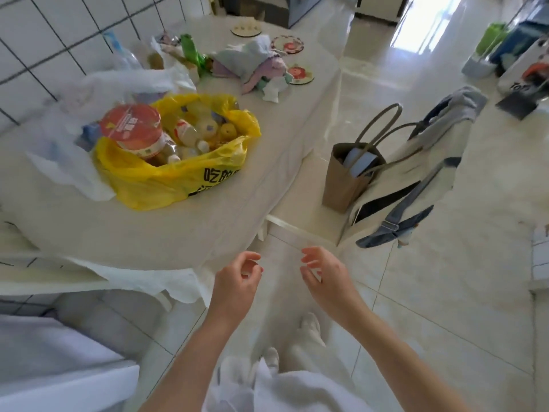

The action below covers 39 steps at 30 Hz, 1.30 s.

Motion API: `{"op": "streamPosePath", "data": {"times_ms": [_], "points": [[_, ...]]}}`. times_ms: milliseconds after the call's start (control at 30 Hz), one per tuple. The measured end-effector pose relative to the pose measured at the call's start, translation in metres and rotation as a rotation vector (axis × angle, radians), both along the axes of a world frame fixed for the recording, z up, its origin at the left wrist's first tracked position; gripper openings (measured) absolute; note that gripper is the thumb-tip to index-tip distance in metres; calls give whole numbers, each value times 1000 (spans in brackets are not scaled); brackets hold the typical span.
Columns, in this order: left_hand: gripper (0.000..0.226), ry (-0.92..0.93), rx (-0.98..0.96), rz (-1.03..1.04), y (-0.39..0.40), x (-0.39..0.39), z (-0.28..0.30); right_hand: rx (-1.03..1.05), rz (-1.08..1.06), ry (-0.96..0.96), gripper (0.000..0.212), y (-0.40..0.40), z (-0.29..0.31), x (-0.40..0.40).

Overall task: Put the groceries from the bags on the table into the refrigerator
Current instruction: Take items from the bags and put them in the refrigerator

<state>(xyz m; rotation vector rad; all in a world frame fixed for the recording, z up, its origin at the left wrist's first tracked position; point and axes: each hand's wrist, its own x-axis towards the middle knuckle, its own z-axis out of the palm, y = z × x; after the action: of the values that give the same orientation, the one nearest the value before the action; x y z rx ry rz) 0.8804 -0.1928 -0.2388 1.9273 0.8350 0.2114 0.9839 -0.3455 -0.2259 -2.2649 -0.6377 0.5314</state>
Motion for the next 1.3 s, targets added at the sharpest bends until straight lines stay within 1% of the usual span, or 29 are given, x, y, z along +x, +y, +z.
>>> {"op": "streamPosePath", "data": {"times_ms": [133, 267, 433, 533, 667, 833, 933, 1167, 1233, 1300], "points": [[19, -4, -38, 154, 18, 32, -5, -12, 133, 9, 26, 35, -6, 52], [14, 8, -16, 291, 37, 84, -9, -25, 299, 23, 28, 69, -6, 117], [13, 25, 5, 359, 48, 135, -2, -26, 467, -24, 30, 105, 1, 179], [13, 44, 2, 406, 58, 152, 0, -25, 539, -32, 29, 132, -1, 209], [13, 64, -9, 487, 79, 157, -3, -39, 624, -15, 29, 167, -5, 229], [15, 83, 6, 598, 130, 159, -6, -60, 721, 15, 30, 220, -9, 241], [13, 95, 38, 623, 168, 159, -8, -45, 739, 5, 29, 255, -8, 244], [17, 64, 116, 766, 255, 162, 0, -69, 791, -33, 27, 324, -8, 253], [15, 64, 129, 813, 272, 161, 2, -88, 801, -40, 29, 341, -7, 256], [11, 93, 155, 818, 283, 162, 1, -93, 829, -65, 30, 358, -6, 260]]}}
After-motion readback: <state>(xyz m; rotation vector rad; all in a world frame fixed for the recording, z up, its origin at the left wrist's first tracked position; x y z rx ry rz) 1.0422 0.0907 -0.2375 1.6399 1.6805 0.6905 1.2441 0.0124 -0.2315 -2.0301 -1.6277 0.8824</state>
